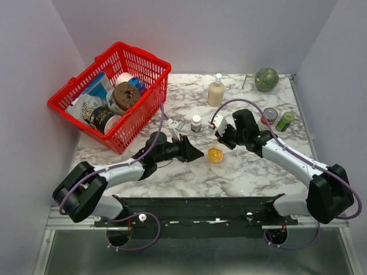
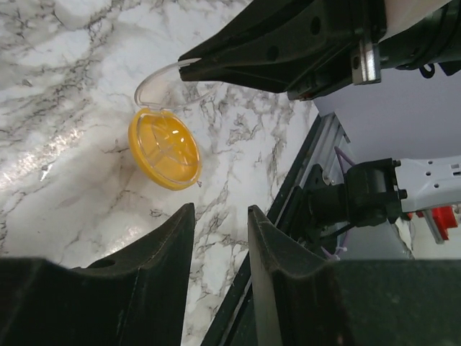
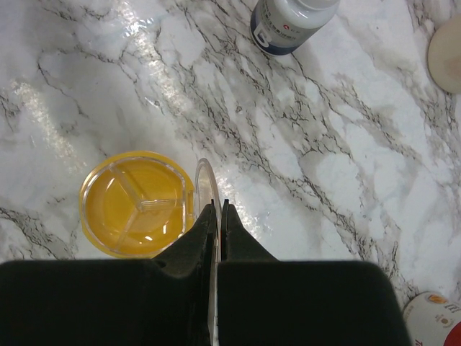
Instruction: Sort the pills into containers
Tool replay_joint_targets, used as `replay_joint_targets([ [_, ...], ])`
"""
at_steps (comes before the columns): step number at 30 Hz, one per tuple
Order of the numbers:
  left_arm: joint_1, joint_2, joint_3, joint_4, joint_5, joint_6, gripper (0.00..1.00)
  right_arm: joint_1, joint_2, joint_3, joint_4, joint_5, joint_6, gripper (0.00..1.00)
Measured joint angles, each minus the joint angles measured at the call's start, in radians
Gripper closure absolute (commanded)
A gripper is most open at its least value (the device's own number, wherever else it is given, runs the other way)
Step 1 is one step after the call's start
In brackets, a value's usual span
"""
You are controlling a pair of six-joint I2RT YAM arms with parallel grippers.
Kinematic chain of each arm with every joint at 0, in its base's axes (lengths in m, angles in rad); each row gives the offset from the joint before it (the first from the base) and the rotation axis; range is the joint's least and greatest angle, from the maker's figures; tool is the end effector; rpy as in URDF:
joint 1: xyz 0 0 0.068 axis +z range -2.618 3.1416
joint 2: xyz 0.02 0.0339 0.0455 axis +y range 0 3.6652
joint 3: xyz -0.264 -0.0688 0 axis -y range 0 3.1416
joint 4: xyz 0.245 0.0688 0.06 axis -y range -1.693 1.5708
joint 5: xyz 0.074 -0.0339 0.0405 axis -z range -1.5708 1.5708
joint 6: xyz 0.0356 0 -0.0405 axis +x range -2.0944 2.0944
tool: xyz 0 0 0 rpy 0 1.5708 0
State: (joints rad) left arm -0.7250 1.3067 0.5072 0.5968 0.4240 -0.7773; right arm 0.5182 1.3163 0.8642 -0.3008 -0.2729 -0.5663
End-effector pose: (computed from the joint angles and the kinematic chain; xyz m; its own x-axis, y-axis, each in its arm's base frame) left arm 0.1918 -0.1894 0.2131 -0.7429 -0.1959 -0.6401 0.5402 0.3894 -0.7460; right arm 0.2377 0.1466 0.2419 -0.1537 -0.6824 -0.7147 -0.8654 0.4421 -0.2360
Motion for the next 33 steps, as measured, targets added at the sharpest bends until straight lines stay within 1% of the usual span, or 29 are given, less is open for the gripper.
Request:
replay_joint_targets([
  [7,-0.003,0.203,0.008,0.144,0.067,-0.084,0.65,0.002,0.018,-0.006,0.018,0.004,0.001,0.92],
  [11,-0.004,0.317,0.037,0.224,0.085,-0.137,0.66,0.011,0.028,-0.008,0.024,0.007,0.002,0.91],
  [18,-0.024,0.410,0.090,0.299,0.088,-0.185,0.68,0.026,0.048,-0.012,0.034,0.019,0.002,0.90],
  [24,-0.037,0.463,0.130,0.282,0.079,-0.191,0.68,0.032,0.052,-0.015,0.039,0.025,0.002,0.89],
  [33,-0.042,0.486,0.140,0.141,0.008,-0.146,0.69,0.035,0.053,-0.015,0.041,0.030,0.001,0.87],
])
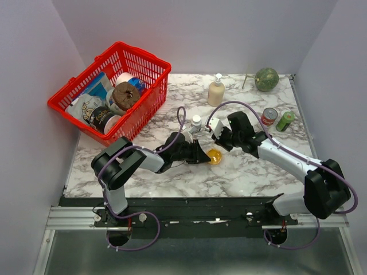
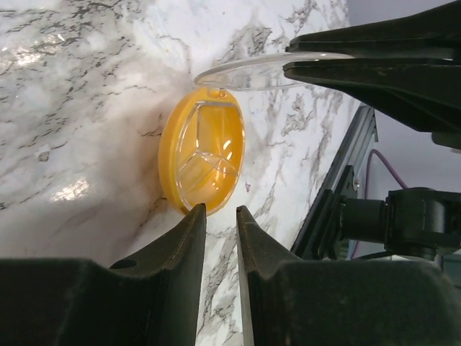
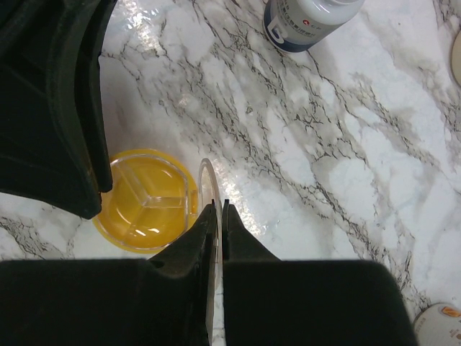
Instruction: Sort the pills into containers
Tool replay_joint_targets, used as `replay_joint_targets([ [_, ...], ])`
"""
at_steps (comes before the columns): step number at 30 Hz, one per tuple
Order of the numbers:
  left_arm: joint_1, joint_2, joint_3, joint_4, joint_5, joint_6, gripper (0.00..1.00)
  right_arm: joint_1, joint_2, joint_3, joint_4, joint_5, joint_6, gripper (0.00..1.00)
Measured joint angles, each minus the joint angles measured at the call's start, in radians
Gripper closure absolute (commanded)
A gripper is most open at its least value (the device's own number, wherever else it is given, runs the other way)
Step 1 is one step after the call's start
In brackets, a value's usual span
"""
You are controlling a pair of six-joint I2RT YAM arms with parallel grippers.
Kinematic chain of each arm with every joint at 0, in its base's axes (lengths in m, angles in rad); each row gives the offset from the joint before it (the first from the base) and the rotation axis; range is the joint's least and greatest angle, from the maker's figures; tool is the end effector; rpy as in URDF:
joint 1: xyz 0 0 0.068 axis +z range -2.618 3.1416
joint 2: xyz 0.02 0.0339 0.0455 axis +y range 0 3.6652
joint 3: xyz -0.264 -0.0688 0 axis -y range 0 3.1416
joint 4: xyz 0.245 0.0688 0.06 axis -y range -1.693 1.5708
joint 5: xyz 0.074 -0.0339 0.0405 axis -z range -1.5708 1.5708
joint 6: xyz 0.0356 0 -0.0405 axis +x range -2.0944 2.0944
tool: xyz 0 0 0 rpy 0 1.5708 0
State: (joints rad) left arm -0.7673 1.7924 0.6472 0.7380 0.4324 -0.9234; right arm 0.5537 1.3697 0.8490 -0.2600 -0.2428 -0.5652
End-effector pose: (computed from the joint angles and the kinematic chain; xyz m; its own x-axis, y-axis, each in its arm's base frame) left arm 0.2282 -0.2408 0.1306 -0.8956 -0.1424 -0.4214 0.3198 0.4524 -0.8325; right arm 0.2394 0.1581 0.2259 -0.1543 -0.7066 -0.6906 -0.8743 0.4232 -0.2376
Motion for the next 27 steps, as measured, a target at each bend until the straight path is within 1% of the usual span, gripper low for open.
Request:
replay_joint_targets([
  [5,-0.001,0.003,0.015,-0.058,-0.028,0.024,0.69,0.005,0.002,0.000,0.001,0.007,-0.001,0.87],
  [10,-0.001,0.009,0.026,-0.082,-0.040,0.037,0.69,0.005,0.009,-0.001,0.001,0.013,0.000,0.86],
  [17,-0.001,0.006,0.011,-0.073,-0.040,0.037,0.67,0.005,0.012,-0.002,0.002,0.014,0.000,0.81],
  [24,-0.001,-0.111,-0.065,-0.092,-0.061,0.043,0.63,0.005,0.013,-0.002,0.004,0.013,0.006,0.75],
  [26,-0.001,-0.157,-0.076,-0.100,-0.076,0.053,0.62,0.006,0.013,-0.002,0.004,0.013,0.008,0.72],
  [27,-0.001,-0.175,-0.080,-0.105,-0.084,0.060,0.61,0.006,0.013,-0.002,0.004,0.013,0.010,0.67],
])
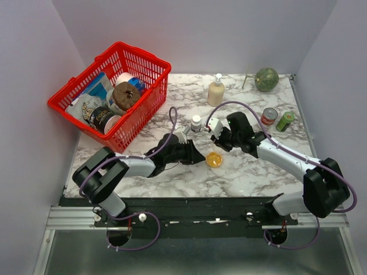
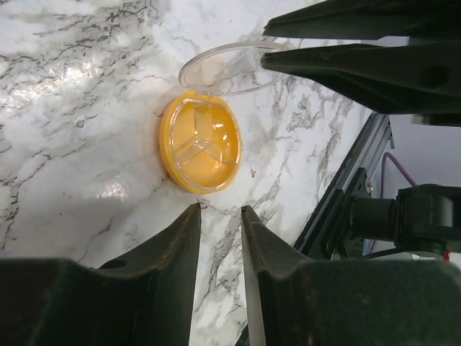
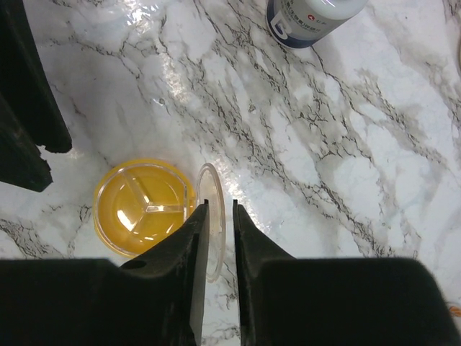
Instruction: Sort the pills into containers
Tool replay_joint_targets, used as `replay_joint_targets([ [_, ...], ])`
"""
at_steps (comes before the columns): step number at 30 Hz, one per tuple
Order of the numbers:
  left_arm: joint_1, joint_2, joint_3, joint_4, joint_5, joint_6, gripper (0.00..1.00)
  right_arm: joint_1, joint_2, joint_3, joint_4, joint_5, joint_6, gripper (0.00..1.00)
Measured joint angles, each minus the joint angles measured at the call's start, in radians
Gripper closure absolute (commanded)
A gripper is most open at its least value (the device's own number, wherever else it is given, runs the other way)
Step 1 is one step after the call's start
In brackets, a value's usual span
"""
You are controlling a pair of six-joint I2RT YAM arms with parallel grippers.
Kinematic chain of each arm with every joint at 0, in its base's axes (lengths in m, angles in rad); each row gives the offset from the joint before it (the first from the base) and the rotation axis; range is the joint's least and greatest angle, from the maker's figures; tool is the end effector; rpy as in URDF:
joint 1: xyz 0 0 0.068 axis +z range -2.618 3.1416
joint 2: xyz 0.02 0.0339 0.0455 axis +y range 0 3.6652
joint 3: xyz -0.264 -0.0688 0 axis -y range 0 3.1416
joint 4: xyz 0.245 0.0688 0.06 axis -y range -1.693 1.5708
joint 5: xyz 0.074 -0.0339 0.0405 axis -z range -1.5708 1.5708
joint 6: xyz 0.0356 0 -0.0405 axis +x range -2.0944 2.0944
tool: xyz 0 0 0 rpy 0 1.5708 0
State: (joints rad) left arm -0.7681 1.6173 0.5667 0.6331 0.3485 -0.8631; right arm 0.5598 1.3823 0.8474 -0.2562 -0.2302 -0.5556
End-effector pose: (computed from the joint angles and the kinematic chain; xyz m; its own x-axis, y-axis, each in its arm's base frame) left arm 0.2104 -0.2202 0.1509 -0.8564 -0.1657 -0.4890 0.3489 0.5125 -0.7846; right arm 0.2400 0.1600 0.2223 -0.1675 -0.7110 -0.6829 -0.8726 0.4294 -0.2330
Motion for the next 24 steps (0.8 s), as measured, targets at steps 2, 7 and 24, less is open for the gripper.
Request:
replay_joint_targets([
  [2,0.001,-0.045,-0.011,-0.017,-0.015,0.015,0.59,0.001,0.000,0.000,0.000,-0.001,0.004,0.62],
  [7,0.016,-0.194,-0.039,-0.109,-0.077,0.094,0.39,0.002,-0.012,0.000,-0.013,-0.019,0.013,0.31],
  [24,0.161,-0.573,-0.051,-0.321,-0.294,0.366,0.01,-0.181,-0.179,0.073,-0.108,-0.350,0.061,0.00],
])
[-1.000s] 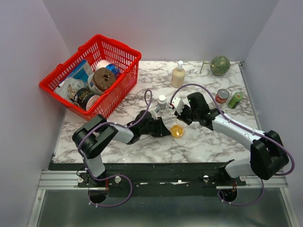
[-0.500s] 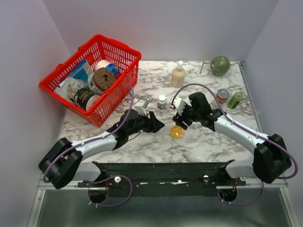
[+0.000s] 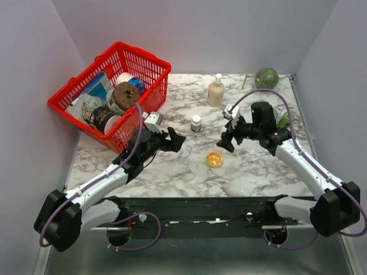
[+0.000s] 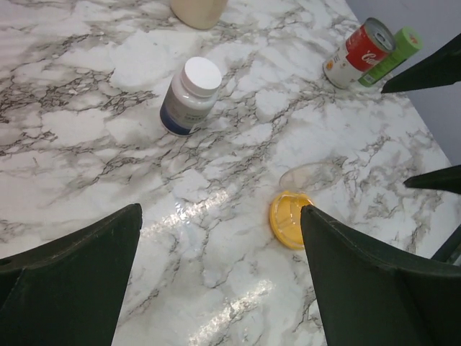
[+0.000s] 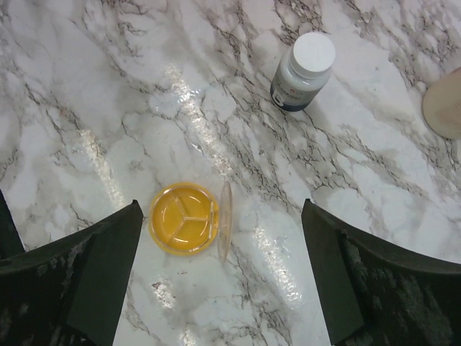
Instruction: Sort the pills into containers
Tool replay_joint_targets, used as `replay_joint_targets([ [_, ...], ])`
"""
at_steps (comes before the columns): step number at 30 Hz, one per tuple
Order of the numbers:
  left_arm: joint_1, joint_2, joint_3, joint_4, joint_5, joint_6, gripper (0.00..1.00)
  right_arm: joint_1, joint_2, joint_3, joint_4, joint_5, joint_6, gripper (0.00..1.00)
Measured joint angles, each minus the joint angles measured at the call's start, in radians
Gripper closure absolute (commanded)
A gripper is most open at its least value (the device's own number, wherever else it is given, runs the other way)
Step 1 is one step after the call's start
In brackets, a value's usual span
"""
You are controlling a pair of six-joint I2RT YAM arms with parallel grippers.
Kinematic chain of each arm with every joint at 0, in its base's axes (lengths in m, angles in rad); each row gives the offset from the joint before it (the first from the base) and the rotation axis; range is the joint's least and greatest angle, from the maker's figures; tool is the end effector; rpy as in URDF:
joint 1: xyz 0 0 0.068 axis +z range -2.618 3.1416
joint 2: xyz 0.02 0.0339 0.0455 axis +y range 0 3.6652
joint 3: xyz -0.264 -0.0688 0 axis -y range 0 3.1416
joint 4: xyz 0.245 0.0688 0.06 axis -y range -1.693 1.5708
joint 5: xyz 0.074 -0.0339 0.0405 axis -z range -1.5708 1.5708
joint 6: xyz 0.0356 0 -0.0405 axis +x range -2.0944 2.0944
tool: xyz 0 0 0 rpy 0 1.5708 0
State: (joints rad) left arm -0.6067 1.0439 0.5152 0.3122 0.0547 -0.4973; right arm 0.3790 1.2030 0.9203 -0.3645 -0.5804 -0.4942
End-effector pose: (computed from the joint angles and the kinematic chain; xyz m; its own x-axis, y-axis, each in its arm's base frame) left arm 0.1928 -0.1362 0.2464 -0.4476 -0.2692 -0.8528 0.4547 0.7526 -0.4762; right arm 0.2342 0.1143 0.2866 -0.1536 -0.4881 -0.8591 -0.8959 0.4356 -0.0873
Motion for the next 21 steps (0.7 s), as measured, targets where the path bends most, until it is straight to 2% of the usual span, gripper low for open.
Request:
replay_joint_targets([
  [8,0.001,0.014,0.046,-0.119,0.011,0.056,0.01,-0.115,-0.022,0.005,-0.006,-0.136,0.081,0.00],
  [14,0.005,-0.099,0.046,-0.204,-0.011,0.110,0.01,-0.118,-0.024,0.013,-0.011,-0.157,0.107,0.00],
  [17,0.012,-0.170,0.051,-0.235,-0.018,0.150,0.01,-0.119,0.013,0.085,-0.056,-0.143,0.113,0.00],
  [21,0.022,-0.201,0.105,-0.305,-0.035,0.224,0.01,-0.119,0.128,0.296,-0.170,-0.134,0.090,0.00],
])
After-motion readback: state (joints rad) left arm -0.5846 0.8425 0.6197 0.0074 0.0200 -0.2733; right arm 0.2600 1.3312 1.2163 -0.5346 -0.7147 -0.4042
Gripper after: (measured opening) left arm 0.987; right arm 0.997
